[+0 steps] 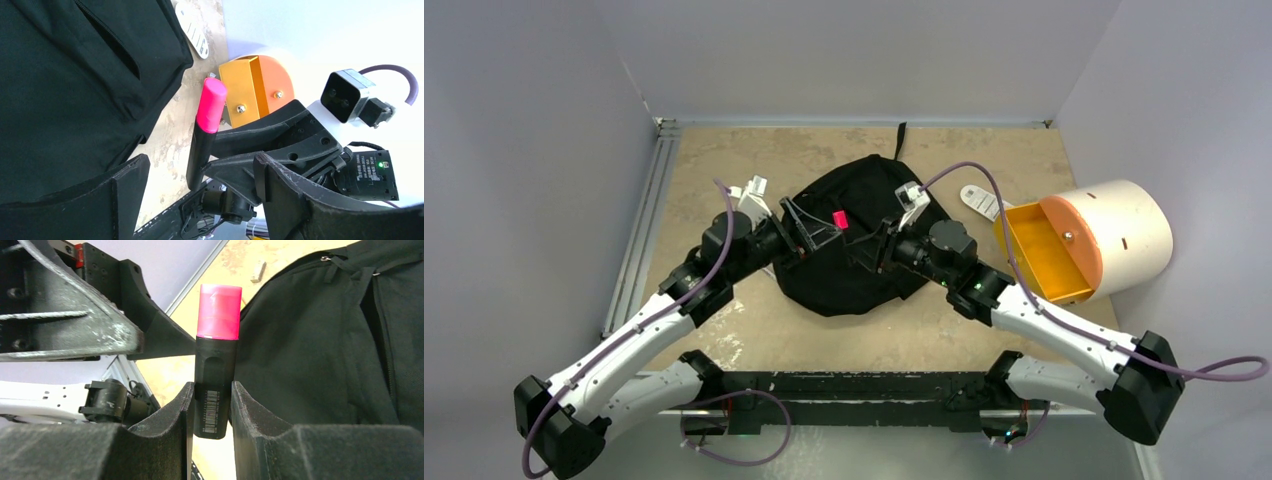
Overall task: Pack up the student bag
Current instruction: Pick up the stationery from the center of the board.
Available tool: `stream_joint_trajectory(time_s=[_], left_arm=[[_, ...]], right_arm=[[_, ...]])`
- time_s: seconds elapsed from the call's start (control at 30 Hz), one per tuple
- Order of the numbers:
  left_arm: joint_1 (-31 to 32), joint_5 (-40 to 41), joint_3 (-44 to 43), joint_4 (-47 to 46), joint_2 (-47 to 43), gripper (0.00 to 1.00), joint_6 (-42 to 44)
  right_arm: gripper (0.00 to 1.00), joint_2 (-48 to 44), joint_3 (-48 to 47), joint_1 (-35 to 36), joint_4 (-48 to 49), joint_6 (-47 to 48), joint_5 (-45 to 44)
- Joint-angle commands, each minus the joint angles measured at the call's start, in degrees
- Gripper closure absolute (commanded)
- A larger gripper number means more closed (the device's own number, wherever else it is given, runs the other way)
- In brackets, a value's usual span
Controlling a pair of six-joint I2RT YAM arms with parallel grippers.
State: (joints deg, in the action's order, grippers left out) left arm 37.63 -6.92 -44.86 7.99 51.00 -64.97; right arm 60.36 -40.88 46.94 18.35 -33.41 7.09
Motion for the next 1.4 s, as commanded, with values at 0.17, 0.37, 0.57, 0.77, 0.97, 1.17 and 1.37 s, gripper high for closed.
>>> stream_joint_trajectory(time_s=[0.17,0.37,0.57,0.77,0.97,1.17,1.37], left_arm=[[-0.3,-0.7,0.7,-4.2,1.7,0.32,0.2],[-0.3,0.2,0.7,-5.1,1.8,0.43,0.4],[-0.3,-0.2,0.9,-5.4,2.0,0.60,0.1],[-0.3,-0.8,1.8,-6.1,2.3,0.86,-0.9],[-0.3,0.3,1.5,-3.6,2.3,0.99,-0.5],[-0.3,5.0,-1.4,7.5,4.0,1.00,2.0],[-0.3,5.7,1.9,9.4,2.2,1.00,2.2]], right_arm=[[0.95,2.0,-5.3,2.2,7.4,-2.1,3.7],[0.95,2.6,-5.5,3.3,7.7,-2.6,3.9],[0.95,3.1,-5.2,3.7,7.2,-3.2,2.1],[0.91,4.4,-4.5,3.7,7.6,-3.0,-2.8],[0.68,5.5,-6.8,3.7,4.6,-0.1,-6.3],[0.45,3.7,-10.6,3.6,-10.7,5.6,-19.0],[0.33,13.2,-20.4,3.5,-26.7,13.2,-31.3]])
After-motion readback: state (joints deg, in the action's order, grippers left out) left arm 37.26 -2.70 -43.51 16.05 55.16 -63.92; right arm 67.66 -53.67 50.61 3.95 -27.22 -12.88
